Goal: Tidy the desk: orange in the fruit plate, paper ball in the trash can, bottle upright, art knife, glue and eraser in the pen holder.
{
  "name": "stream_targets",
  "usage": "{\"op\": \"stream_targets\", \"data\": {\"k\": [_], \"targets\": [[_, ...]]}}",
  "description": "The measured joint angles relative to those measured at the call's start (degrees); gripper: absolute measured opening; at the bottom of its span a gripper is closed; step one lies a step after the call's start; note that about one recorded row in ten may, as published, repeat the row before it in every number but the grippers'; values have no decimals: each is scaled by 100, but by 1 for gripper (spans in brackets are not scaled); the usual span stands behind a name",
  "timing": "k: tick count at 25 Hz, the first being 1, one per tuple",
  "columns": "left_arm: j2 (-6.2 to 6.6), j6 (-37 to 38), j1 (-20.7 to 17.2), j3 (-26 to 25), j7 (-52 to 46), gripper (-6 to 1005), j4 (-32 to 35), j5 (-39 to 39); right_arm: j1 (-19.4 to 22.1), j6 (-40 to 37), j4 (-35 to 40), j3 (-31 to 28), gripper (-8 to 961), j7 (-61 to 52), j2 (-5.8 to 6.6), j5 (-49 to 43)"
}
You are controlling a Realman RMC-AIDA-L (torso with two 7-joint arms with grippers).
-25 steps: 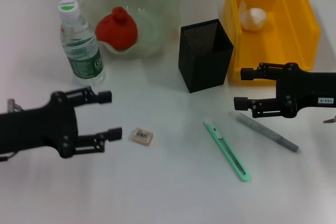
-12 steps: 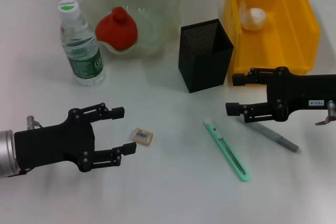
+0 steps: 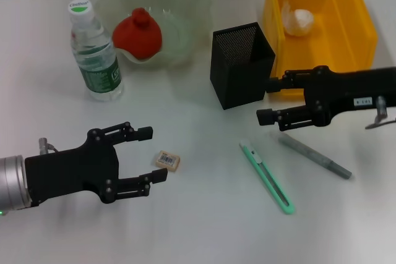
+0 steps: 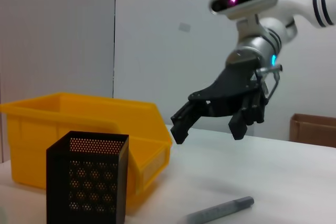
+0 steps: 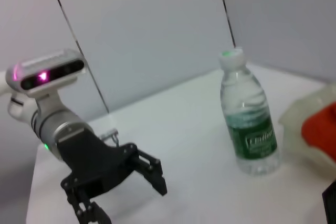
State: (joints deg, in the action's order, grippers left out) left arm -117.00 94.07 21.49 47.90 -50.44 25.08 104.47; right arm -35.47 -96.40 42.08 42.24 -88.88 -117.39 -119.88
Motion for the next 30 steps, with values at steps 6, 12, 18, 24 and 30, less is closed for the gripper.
{"op": "stream_targets", "data": {"k": [6,12,18,24,30], "targets": [[-4,-8,3,-7,2,786,-3,0,-482,42,826,972,787,-1566,-13,-741],[-19,-12,4,-115,1,786,-3,0,-1324,195,1034,2117,786,-2882,-41,-1589],[-25,-25,-1,-185,1,786,-6,-3,-1835,500,1009,2974,784,-3645,-194,-2250],[-44,-41,-4,-300,0,786,-27,-6,-2114,742,985,3809,783,-4349,-207,-2308],[-72,-41,-5,-378,-1,786,-30,-6,-2307,753,843,4209,781,-4906,-223,-2369]]}}
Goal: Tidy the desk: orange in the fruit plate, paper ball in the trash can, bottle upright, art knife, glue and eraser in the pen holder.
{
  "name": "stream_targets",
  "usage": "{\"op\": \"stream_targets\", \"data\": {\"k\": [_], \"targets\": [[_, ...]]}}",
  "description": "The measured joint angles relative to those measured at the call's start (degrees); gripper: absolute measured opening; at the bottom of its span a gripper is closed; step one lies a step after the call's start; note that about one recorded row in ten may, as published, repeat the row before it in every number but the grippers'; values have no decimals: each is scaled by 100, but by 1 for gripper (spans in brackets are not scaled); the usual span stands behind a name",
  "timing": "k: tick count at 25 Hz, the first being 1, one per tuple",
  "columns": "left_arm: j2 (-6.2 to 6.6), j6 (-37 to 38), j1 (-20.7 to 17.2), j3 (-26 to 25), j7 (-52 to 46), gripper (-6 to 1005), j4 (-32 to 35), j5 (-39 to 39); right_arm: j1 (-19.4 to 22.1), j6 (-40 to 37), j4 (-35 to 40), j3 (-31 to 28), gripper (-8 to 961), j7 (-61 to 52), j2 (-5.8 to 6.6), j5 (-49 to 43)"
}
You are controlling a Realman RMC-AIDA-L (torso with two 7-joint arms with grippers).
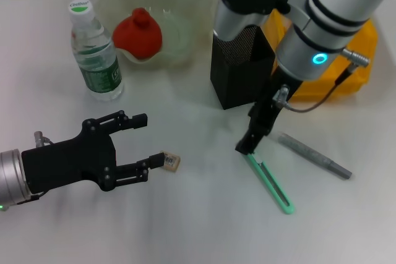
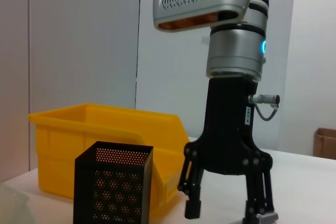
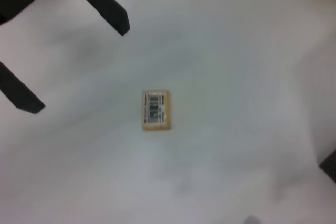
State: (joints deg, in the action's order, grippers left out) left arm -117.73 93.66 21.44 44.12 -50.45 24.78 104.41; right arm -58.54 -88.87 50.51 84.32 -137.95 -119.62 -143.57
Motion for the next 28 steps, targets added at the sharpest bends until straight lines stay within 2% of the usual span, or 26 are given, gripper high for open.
{"op": "stream_targets", "data": {"k": [8,14,28], "targets": [[-11,-48,24,-53,0,785,-8,0,-100,43,-274,329,780,-419,-21,13],[-13,-50,27,-53,-14,785,-8,0,-44,274,-284,884,778,-625,-29,36],[-5,-60,27,-62,-35,785,-8,0,-25,414,-311,1345,775,-735,-28,256]]}}
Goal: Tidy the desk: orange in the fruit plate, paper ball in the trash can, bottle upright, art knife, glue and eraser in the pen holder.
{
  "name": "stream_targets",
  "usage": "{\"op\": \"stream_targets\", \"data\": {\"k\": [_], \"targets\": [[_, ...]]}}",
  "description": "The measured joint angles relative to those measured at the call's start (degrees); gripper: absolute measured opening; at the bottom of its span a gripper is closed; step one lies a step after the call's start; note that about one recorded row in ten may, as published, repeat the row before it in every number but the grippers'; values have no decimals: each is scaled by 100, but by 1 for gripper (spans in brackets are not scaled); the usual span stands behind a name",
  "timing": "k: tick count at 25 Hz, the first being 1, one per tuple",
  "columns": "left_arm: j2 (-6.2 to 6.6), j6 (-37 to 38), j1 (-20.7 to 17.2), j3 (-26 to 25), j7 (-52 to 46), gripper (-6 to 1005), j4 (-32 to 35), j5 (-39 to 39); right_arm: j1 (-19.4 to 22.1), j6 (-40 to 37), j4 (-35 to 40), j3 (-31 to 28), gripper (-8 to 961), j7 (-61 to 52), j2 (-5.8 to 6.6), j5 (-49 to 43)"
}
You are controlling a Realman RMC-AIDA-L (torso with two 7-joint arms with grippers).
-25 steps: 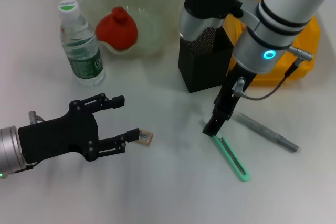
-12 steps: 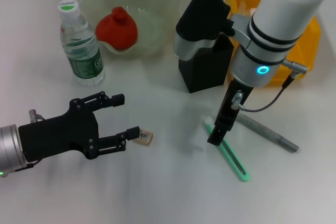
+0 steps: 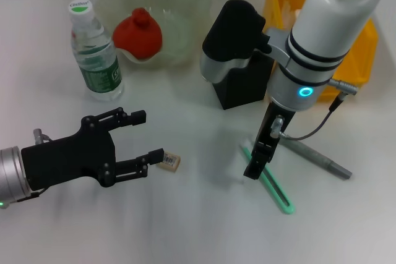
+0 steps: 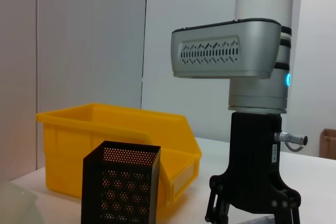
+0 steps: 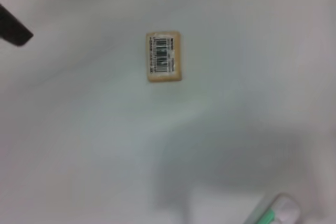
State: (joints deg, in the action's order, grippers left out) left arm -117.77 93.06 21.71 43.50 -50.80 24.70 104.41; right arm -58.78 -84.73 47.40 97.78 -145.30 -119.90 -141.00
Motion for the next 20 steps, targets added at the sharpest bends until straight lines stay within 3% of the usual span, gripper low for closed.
{"op": "stream_targets", "data": {"k": [20], "targets": [[-3,-39,0,0,5,785,-1,0,-2,138,-75,256,770,-25,2,99]]}}
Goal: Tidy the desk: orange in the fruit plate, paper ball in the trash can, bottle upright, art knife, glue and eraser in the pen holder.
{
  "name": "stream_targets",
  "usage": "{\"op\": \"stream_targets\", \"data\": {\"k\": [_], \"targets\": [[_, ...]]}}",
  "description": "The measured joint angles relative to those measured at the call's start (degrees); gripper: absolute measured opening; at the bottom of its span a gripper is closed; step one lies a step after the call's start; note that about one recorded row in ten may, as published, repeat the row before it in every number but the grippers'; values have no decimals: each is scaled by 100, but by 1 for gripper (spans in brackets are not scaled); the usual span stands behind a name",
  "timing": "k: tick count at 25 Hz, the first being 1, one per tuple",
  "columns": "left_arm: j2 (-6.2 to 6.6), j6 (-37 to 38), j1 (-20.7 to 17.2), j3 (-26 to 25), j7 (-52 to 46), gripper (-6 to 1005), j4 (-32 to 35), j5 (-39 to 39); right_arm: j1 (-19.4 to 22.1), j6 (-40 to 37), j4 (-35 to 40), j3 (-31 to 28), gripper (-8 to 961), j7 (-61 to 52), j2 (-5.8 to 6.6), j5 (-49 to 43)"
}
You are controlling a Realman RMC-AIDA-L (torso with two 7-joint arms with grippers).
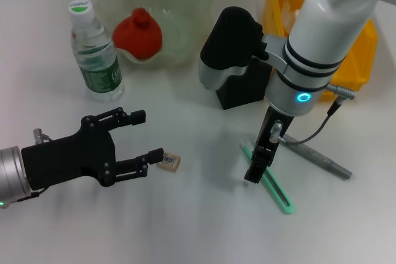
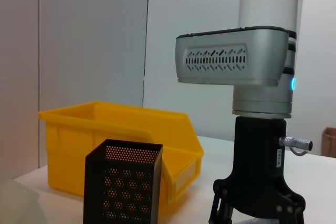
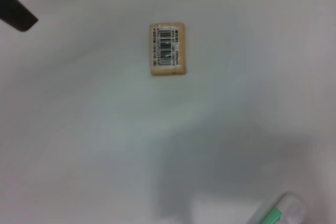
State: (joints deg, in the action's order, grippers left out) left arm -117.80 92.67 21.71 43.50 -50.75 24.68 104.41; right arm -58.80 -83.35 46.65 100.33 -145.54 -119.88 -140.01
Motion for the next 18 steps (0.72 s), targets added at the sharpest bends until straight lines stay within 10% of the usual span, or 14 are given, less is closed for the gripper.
{"op": "stream_targets", "data": {"k": [18], "targets": [[-6,-42,7,0,20,785,2,0,42,57,-8,219,766,1,-1,3]]}}
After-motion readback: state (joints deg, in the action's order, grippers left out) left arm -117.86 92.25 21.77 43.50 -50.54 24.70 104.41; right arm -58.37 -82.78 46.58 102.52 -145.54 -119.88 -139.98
